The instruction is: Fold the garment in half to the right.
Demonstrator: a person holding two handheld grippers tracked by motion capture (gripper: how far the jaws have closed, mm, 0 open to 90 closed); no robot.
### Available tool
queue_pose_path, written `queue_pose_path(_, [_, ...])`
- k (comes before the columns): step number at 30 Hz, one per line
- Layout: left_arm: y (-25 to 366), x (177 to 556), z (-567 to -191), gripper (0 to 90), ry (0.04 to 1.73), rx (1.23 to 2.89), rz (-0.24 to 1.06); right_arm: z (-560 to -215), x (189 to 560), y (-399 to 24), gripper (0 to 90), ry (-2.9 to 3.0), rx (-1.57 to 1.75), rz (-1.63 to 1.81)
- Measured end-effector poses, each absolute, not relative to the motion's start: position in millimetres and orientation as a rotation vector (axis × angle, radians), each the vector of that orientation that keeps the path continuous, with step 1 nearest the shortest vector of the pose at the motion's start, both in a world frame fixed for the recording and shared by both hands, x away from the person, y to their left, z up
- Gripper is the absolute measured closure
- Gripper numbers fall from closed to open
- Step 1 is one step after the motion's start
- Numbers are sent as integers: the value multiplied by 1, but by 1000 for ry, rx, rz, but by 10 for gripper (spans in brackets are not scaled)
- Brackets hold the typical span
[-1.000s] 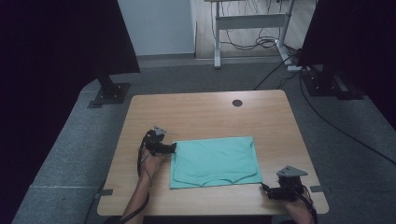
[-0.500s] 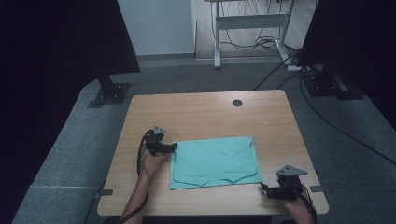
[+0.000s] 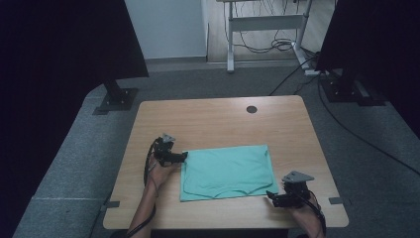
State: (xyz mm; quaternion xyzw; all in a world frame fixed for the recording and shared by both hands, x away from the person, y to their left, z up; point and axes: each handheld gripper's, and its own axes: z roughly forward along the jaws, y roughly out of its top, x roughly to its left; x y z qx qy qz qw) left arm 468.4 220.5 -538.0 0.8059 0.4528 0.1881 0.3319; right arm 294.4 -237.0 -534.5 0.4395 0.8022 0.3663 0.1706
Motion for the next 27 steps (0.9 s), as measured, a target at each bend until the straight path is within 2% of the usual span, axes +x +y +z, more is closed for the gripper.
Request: queue_pose_path(27, [220,468,-538,50,1183,2106,494,-531,316,-175,23,2362,1124,1106])
